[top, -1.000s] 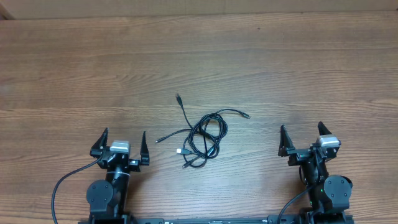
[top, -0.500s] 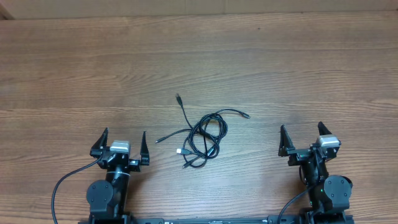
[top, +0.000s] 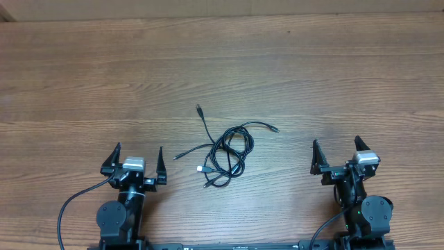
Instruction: Untangle cables
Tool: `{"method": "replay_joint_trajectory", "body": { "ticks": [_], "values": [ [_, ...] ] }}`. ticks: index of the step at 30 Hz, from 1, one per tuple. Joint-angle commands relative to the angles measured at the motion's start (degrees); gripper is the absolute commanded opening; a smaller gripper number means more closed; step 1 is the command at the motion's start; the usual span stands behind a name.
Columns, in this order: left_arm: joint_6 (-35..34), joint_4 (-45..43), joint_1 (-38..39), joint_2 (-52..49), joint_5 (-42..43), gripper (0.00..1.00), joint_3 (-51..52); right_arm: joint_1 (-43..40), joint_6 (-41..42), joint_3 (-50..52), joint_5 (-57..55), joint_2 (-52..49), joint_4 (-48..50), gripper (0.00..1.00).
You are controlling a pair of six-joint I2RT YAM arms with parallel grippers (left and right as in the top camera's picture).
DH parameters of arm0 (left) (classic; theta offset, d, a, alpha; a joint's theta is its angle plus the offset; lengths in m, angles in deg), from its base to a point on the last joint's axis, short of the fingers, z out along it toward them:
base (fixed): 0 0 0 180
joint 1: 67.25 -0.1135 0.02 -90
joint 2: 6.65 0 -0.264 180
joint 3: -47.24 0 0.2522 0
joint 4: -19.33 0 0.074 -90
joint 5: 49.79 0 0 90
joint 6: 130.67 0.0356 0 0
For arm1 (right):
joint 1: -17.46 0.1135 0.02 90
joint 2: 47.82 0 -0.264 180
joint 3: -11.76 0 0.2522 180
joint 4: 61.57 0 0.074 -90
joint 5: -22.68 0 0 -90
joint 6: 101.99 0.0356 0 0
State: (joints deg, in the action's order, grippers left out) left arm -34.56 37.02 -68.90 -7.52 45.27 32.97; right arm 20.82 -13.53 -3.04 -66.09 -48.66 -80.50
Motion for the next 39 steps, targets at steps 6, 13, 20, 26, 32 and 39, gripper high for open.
{"method": "replay_joint_trajectory", "body": {
  "ticks": [6,13,20,26,32,39],
  "values": [
    [-1.95,0.26,-0.24,0.59,-0.57,1.00,0.24,-0.11,-0.24,0.57,-0.31,0.66,0.35,1.00],
    [-2.51,0.33,-0.24,0.59,0.48,1.00,0.13,-0.11,-0.24,0.57,-0.31,0.66,0.35,1.00],
    [-2.40,13.14,-0.24,0.55,0.70,1.00,-5.66,-0.11,-0.24,0.57,-0.31,0.66,0.35,1.00],
    [-1.86,21.44,-0.24,0.48,0.52,1.00,-12.33,-0.11,-0.24,0.57,-0.31,0.66,0.35,1.00],
    [-1.88,24.09,-0.24,-1.57,4.63,1.00,-14.82,-0.11,-0.24,0.57,-0.31,0.66,0.35,1.00],
    [-1.79,24.76,-0.24,-11.45,11.10,1.00,-20.61,-0.11,-0.24,0.57,-0.31,0.66,0.35,1.00]
  ]
}}
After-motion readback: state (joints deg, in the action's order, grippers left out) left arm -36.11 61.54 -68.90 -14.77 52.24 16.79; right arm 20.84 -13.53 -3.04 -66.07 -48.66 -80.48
